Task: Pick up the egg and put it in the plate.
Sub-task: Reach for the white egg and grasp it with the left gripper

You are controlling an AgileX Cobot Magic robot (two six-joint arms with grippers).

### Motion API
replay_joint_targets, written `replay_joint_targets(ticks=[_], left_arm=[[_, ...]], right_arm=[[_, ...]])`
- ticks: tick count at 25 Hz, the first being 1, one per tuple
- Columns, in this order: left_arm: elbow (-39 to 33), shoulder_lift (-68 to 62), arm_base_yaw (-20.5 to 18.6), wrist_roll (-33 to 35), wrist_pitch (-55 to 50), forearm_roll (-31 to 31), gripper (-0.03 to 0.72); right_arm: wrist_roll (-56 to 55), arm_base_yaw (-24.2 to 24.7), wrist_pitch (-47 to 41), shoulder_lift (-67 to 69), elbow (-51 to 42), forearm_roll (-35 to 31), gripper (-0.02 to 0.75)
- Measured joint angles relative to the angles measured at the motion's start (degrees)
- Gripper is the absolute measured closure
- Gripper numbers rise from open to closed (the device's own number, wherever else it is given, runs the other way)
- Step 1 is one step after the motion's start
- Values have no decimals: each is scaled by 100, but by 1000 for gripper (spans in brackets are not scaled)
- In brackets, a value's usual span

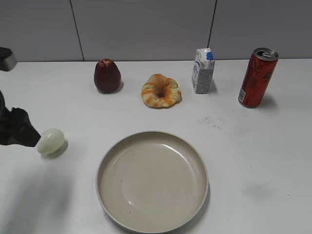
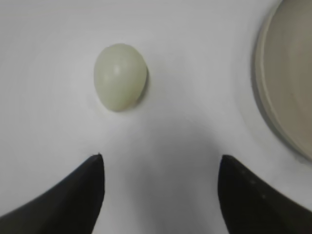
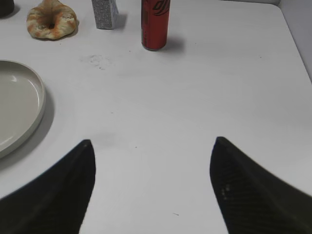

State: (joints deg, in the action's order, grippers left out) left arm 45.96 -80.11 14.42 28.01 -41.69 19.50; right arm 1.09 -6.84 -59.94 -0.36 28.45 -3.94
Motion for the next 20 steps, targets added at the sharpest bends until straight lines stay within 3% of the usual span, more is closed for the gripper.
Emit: replay_joint_targets(ticks=[12,20], left_arm=[[1175,-2300,0,208,430,-544,137],[1270,-2752,0,213,619,-544,145]], right_arm=[[0,0,0,0,0,0,183],[0,0,0,0,0,0,183]])
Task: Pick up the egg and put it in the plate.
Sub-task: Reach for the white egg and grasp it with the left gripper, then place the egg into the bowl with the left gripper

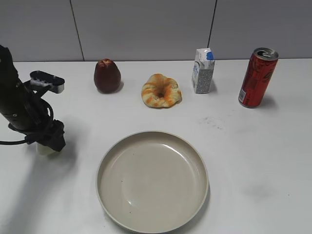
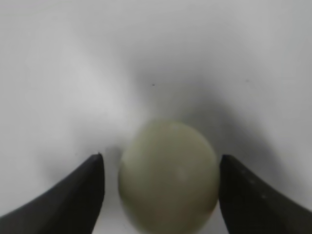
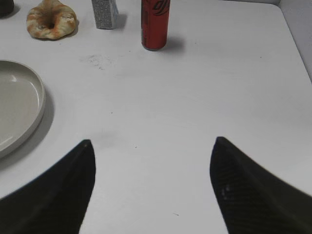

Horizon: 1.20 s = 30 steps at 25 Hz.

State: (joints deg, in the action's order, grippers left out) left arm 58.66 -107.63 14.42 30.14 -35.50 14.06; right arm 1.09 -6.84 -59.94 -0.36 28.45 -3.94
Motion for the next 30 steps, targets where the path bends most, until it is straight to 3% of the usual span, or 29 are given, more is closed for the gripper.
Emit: replay_joint_targets(ticks=[4,11,14,23,27,30], left_arm=[[43,0,0,0,-70,20,243],[44,146,244,0,-420,61,241],[44,472,740,0,-448,61,241],[219,716,2996,2,-123,415,241],[510,292,3597,7,60,557,241],[605,-17,3735,7,116,569,241]], right_arm=[[0,0,0,0,0,0,183],[0,0,0,0,0,0,183],[0,0,0,0,0,0,183],[0,0,0,0,0,0,183],[5,0,0,0,0,0,183],[5,0,0,0,0,0,183]])
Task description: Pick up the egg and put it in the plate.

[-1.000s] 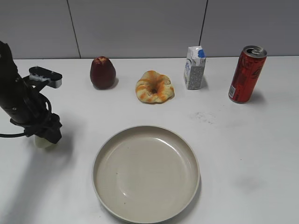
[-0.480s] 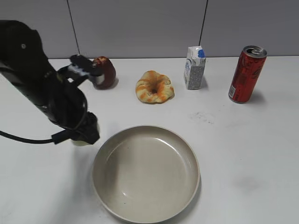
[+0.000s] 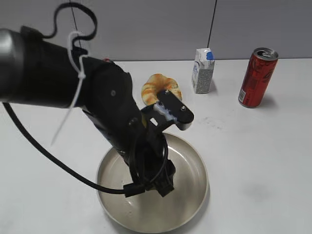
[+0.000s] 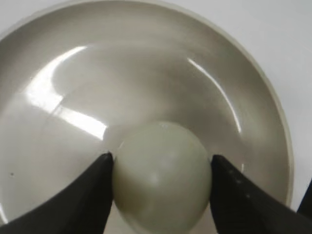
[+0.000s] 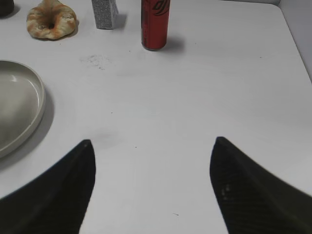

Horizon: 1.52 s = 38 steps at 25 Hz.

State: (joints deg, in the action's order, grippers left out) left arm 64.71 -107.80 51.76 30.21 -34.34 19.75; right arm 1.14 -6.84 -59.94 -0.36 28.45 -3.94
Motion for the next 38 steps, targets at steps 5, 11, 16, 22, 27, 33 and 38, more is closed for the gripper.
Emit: replay_joint_targets(ticks=[5,11,16,22,27,33,38], left_arm=[[17,-202,8,0,-18,12,148],[572,-168,-134,-6,-728,252,102],[1254,143,-854,-797,-2025,-432,101],[1378,719,-2701,-1917,-3273,-1562,101],[1329,1182,-4292,-2224,-3468,-1543,103],[558,2522,-5384,-2290,-3490,-1361,103],[-782,4324,-5406,-2292,-3457,-1093,104]], right_arm=[[0,0,0,0,0,0,183],[-4,0,0,0,0,0,183],[-4,0,0,0,0,0,183],[-4,0,0,0,0,0,183],[-4,0,0,0,0,0,183],[-4,0,0,0,0,0,183],[-4,0,0,0,0,0,183]])
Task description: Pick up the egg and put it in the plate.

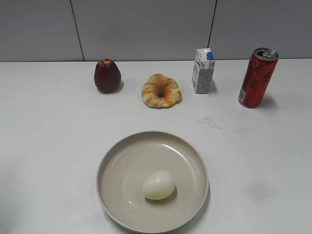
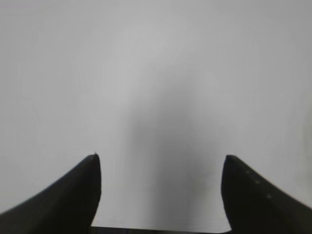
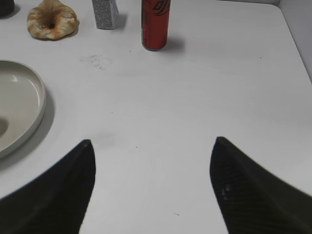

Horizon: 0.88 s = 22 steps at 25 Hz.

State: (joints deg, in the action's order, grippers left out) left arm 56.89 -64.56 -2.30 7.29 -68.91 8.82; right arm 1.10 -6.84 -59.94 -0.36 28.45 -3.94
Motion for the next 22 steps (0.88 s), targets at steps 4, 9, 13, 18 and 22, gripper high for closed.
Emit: replay_joint_targets(ticks=[4,9,13,18,22], left_arm=[[-1174,1642,0,0,315,47,113],[-2217,3484,0,0,618,58,123],[-2632,4619,0,-5,752,58,125],[-2755,5654,0,-5,926,42,125],[-2778,6235,0,-5,967,23,139]], right_arm=[[0,0,0,0,0,0,183],[0,0,0,0,0,0,183],[0,0,0,0,0,0,183],[0,0,0,0,0,0,183],[0,0,0,0,0,0,183]])
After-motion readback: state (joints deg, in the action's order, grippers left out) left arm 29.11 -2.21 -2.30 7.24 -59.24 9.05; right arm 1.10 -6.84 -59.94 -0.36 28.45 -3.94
